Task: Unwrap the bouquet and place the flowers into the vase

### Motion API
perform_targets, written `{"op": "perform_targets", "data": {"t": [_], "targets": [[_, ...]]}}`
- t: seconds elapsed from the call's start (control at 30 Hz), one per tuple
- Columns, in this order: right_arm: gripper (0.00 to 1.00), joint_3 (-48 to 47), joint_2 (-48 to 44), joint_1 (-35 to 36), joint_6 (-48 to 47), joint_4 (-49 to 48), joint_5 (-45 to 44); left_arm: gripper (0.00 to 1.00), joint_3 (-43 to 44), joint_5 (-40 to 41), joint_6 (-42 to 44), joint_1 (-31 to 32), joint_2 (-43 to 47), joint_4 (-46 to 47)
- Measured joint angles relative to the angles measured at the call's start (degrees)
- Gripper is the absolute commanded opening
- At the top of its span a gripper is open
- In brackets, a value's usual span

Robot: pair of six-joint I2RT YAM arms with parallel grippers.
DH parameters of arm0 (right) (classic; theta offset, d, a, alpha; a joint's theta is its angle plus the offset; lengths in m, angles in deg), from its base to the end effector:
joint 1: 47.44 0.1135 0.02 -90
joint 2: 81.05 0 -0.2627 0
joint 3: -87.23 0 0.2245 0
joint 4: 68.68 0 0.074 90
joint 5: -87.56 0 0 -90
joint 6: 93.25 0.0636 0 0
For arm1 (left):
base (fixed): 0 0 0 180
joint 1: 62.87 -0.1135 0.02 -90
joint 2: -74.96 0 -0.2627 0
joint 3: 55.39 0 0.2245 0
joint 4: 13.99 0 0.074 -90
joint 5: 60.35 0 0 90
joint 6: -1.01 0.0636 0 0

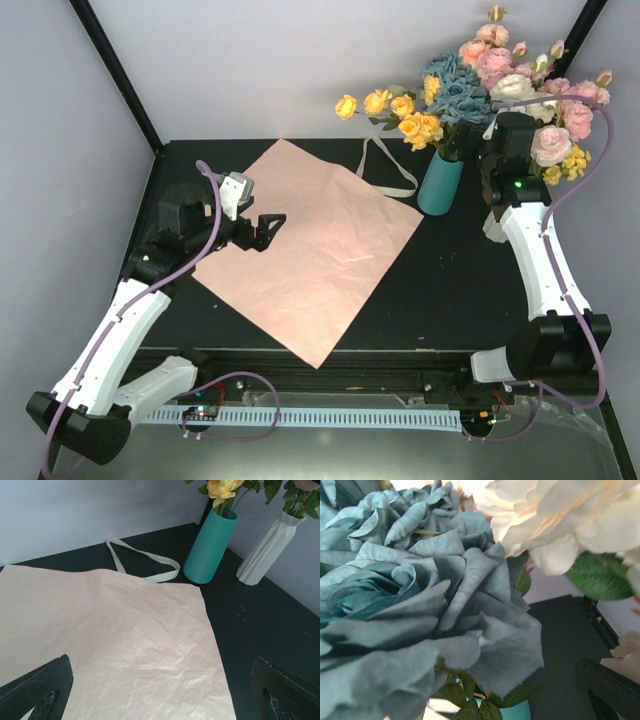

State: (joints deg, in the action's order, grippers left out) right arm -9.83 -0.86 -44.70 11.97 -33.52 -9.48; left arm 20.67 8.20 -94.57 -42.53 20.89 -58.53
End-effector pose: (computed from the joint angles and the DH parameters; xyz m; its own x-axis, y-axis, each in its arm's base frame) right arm 0.3203 0.0075 0.3945 -0.2844 0.2472 -0.9263 0.1487 0.9659 0.2121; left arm 0.1767 -0.0903 0.3592 -0.4201 0.0592 -0.9055 0.6022 0.7647 -0.2294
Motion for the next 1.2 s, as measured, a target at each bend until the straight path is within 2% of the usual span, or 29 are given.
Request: {"op": "perform_targets", "data": {"t": [0.17, 0.33, 0.57, 0.77, 0.93, 1.2], "targets": [[1.0, 3.7, -2.0, 0.0, 2.3, 2.3, 4.7, 0.99, -0.1, 0.5, 0.0, 0.0, -0.1, -0.1], [1.0, 11.6, -7.8, 0.0, 4.2, 2.6, 10.7, 0.99, -0.1, 1.7, -0.5, 0.0, -0.9, -0.2], [1.0, 17.1, -16.5, 0.0, 4.6, 1.9, 16.5, 0.99, -0.1, 3.0, -0.7, 0.0, -2.6, -0.1], [1.0, 30.0, -25.0, 0.0, 2.4, -3.0, 20.6, 0.99, -1.1, 8.6, -0.8, 0.0, -2.5, 1.1], [1.0, 44.6, -32.3, 0.0, -1.4, -11.6, 19.7, 0.99, -10.1, 18.8, 1.3, 0.0, 2.5, 8.9], [1.0, 55.7, -36.2, 0.0, 0.4, -18.9, 11.0, 0.99, -30.6, 33.6, 7.1, -0.2, 10.1, 26.5]]}}
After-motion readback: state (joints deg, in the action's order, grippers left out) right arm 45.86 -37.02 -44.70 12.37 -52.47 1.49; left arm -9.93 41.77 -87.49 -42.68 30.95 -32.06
